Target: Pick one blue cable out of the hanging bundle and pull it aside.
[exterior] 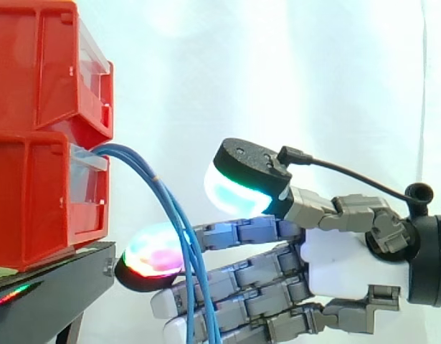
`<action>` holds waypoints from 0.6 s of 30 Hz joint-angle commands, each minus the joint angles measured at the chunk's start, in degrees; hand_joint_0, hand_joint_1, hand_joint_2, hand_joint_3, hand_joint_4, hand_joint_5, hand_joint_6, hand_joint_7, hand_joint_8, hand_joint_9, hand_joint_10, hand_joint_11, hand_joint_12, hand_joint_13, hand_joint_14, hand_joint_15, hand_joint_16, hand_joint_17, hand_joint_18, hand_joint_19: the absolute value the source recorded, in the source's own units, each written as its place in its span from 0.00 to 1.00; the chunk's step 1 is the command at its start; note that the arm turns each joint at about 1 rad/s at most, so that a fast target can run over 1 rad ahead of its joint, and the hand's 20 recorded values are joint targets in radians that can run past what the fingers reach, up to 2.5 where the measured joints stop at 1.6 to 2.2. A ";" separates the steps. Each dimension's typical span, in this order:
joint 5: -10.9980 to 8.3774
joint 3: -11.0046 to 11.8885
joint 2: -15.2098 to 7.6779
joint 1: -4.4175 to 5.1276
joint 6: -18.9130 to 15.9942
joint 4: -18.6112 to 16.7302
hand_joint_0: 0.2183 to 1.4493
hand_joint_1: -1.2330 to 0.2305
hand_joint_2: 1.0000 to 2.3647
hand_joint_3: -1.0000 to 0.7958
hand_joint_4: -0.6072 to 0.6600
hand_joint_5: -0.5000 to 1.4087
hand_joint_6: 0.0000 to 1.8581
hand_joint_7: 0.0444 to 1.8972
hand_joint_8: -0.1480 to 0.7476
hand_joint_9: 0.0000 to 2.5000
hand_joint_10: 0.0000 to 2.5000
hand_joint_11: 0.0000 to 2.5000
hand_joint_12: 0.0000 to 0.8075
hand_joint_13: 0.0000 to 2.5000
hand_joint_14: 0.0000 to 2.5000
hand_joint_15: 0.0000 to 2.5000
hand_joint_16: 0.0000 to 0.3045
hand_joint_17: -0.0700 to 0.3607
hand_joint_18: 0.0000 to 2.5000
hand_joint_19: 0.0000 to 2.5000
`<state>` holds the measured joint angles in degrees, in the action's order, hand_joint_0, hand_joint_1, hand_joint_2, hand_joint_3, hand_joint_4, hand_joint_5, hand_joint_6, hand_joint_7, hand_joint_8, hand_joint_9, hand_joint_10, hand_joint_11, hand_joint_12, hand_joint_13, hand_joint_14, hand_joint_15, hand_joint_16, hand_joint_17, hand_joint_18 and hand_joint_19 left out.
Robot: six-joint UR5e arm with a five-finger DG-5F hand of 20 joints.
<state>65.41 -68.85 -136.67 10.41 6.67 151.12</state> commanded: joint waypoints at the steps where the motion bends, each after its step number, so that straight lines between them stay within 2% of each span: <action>1: 0.07 0.30 -0.71 0.13 -0.35 -0.47 0.19 0.43 0.00 0.28 0.73 0.17 0.27 0.44 0.51 0.25 0.00 0.15 0.43 0.25 0.01 0.17 0.16 0.41 0.23 0.17; 10: 0.07 0.82 -0.62 0.40 -1.14 -0.21 0.22 0.42 0.00 0.28 0.77 0.20 0.27 0.52 0.51 0.32 0.00 0.18 0.40 0.30 0.01 0.20 0.15 0.40 0.27 0.21; 18: 0.86 1.26 -0.62 0.05 -2.37 0.76 0.25 0.41 0.00 0.29 0.72 0.22 0.27 0.62 0.52 0.35 0.00 0.20 0.38 0.32 0.01 0.21 0.14 0.38 0.29 0.23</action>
<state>65.87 -67.90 -137.28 10.63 4.91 151.49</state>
